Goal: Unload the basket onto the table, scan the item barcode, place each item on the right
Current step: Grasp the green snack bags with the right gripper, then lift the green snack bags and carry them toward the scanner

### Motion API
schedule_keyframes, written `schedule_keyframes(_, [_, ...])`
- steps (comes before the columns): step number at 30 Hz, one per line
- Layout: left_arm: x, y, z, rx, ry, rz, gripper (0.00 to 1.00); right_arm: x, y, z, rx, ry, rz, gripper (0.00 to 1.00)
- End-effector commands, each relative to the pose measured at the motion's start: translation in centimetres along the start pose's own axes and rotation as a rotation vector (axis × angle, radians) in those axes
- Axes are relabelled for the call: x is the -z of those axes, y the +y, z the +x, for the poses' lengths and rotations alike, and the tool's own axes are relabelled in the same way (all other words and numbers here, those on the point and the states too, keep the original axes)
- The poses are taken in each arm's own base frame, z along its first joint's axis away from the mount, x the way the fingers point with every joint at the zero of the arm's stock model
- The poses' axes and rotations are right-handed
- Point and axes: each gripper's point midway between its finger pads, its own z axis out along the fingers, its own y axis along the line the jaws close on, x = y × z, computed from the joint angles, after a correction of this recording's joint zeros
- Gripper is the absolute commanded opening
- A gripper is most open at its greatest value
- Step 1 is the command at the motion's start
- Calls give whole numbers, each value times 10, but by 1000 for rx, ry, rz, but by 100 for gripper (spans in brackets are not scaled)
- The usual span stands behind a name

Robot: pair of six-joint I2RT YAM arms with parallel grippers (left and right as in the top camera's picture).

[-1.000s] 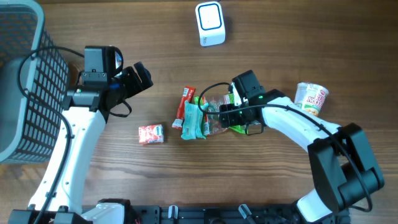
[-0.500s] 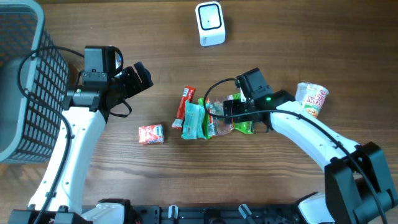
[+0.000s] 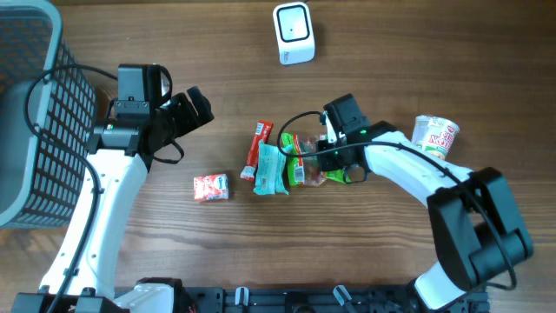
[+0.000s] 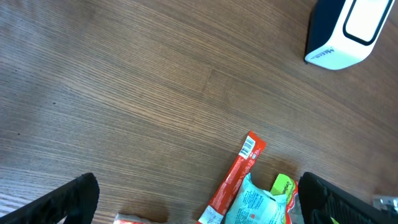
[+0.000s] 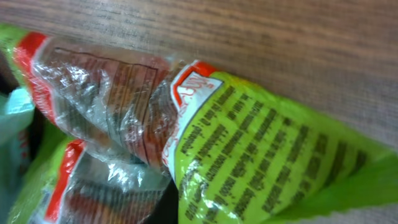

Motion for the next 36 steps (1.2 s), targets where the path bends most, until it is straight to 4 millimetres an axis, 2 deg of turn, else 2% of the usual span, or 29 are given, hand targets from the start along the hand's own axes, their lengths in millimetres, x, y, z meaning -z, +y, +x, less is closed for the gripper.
schedule_keyframes(1, [2, 2, -2, 1, -13, -6, 100, 43, 0, -5, -5, -60, -90, 4])
schedule_keyframes(4, [2, 2, -2, 1, -13, -6, 100, 86, 2, -6, 48, -119, -184, 4])
schedule_keyframes(6, [2, 2, -2, 1, -13, -6, 100, 124, 15, -1, 146, -180, -275, 4])
schedule_keyframes(9, [2, 2, -2, 1, -13, -6, 100, 170, 23, 6, 163, -286, -290, 4])
schedule_keyframes(13, [2, 2, -2, 1, -13, -6, 100, 223, 41, 18, 134, -407, -386, 4])
schedule_keyframes(15, [2, 2, -2, 1, -13, -6, 100, 235, 46, 22, 60, -418, -431, 4])
schedule_keyframes(18, [2, 2, -2, 1, -13, -6, 100, 238, 66, 37, 66, -339, -568, 4])
schedule_keyframes(26, [2, 2, -2, 1, -13, -6, 100, 227, 66, 36, 49, -294, -571, 4])
schedule_keyframes(36, [2, 2, -2, 1, -13, -6, 100, 223, 65, 35, 41, -279, -566, 5])
